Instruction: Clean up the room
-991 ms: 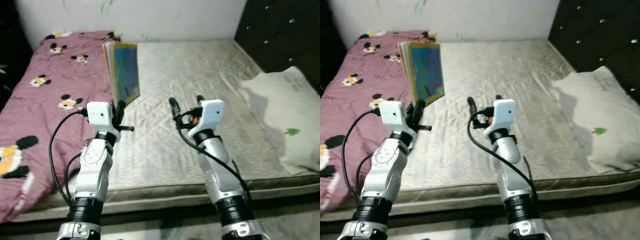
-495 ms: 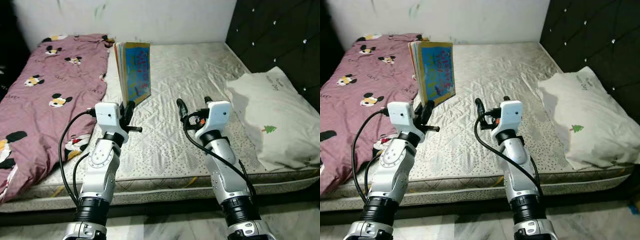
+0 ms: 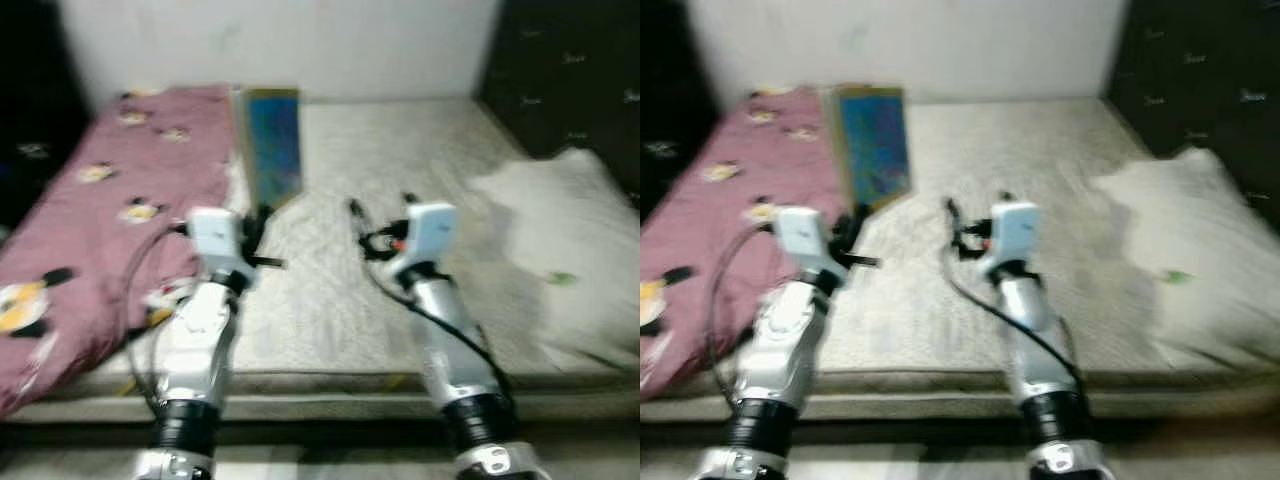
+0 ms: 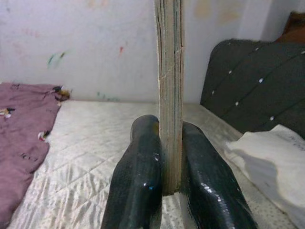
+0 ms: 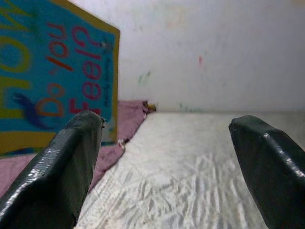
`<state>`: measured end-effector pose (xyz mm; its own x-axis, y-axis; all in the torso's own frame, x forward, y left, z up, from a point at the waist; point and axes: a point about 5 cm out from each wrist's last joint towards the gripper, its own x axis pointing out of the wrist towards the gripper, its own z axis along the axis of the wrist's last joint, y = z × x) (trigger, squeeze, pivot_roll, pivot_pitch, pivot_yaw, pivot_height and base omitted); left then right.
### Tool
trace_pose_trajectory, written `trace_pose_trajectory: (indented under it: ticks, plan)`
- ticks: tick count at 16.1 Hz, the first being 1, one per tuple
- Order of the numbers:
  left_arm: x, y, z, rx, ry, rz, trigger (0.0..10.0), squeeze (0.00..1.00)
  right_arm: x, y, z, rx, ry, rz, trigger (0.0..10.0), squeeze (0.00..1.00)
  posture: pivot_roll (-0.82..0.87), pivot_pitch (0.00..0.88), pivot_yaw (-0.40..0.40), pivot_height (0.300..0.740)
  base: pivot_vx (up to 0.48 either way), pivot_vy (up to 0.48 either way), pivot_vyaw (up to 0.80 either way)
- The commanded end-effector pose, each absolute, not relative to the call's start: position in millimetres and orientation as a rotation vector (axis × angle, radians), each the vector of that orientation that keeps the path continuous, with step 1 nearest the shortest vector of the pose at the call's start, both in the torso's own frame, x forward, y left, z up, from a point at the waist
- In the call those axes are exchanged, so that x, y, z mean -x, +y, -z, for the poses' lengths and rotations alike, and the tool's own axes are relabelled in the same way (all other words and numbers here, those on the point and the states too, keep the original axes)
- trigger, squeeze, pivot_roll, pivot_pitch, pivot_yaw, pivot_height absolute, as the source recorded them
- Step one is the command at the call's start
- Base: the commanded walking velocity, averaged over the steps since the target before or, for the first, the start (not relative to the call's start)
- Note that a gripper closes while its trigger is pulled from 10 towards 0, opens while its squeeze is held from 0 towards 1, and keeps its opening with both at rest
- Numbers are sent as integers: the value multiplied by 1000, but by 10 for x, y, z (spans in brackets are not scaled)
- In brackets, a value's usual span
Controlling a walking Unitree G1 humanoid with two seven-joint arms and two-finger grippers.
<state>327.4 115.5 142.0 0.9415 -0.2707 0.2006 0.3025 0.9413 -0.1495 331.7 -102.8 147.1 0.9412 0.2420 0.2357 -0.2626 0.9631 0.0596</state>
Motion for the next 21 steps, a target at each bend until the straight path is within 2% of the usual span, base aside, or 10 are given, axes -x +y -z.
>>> trace_pose_trajectory:
  ticks: [1,3,12,21]
  plan:
    - [-3301,1243,-1545,168,-234,273,10000,0,-3333,-930,-1537,-100,-248,-287,10000,0,-93,38,21,740,379,0,0]
    - [-3313,1233,-1534,173,-222,257,10000,0,-3338,-943,-1541,-98,-250,-283,10000,0,-94,39,20,740,328,0,0]
    - [-3332,1228,-1537,164,-219,236,10000,0,-3352,-956,-1538,-102,-251,-275,10000,0,-91,40,18,740,0,0,0]
    - [-3342,1209,-1548,173,-222,242,10000,0,-3361,-952,-1517,-78,-248,-269,10000,0,-91,39,17,740,0,-313,62]
